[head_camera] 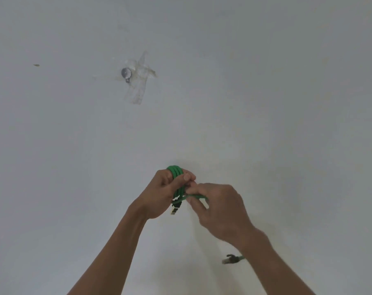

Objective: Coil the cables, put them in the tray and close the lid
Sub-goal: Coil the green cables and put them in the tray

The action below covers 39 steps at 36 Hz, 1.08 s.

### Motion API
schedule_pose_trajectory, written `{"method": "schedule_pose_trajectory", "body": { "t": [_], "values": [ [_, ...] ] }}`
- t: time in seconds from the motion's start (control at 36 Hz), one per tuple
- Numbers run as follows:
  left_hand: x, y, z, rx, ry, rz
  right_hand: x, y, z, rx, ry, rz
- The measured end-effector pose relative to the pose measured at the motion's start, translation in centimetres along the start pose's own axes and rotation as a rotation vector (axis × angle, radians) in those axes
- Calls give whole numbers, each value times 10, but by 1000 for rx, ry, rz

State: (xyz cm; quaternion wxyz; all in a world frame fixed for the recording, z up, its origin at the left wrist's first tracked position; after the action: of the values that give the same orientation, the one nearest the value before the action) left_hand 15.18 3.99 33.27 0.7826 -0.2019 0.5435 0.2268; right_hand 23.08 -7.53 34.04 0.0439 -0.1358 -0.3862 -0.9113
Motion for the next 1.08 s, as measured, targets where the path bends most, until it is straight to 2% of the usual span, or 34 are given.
{"method": "schedule_pose_trajectory", "body": {
  "t": [0.06, 0.11, 0.19, 0.28, 0.42, 0.58, 0.69, 0.81, 0.92, 1.0, 1.08],
  "values": [
    [0, -12, -6, 54, 26, 67, 1, 10, 13, 21, 105, -49],
    [6, -20, -12, 87, 122, 10, -2, 20, 27, 47, 163, 0],
    [20, -33, -20, 142, 312, -183, -7, 23, 46, 131, 199, 214],
    [25, -46, -22, 200, 377, -351, -13, 22, 59, 139, 166, 482],
    [20, -61, -26, 259, 344, -485, -47, -1, 61, 174, -28, 805],
    [8, -71, -19, 267, 153, -532, -44, -40, 8, 233, -245, 1165],
    [2, -61, -4, 135, 76, -569, -38, -64, -25, 211, -396, 1034],
    [-5, -39, 12, 5, 0, -445, -30, -74, -44, 230, -544, 1020],
    [-5, -27, 19, -58, -55, -342, -21, -68, -48, 267, -535, 963],
    [-1, -21, 22, -95, -100, -255, -13, -64, -49, 355, -494, 925],
    [0, -15, 22, -115, -123, -237, -14, -56, -49, 424, -451, 712]
  ]
}}
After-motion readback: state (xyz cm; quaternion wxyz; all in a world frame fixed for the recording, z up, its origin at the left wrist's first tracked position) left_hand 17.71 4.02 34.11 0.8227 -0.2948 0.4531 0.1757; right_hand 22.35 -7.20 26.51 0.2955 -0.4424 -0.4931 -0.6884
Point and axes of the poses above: each hand's wrist, its own z-axis towards the middle knuckle, its own y-axis out of the back of the hand, x = y × z, the point moved 7 cm from there along z, towards the middle knuckle, and after that the axes turned 12 degrees about -z, right-handed, at the moved point
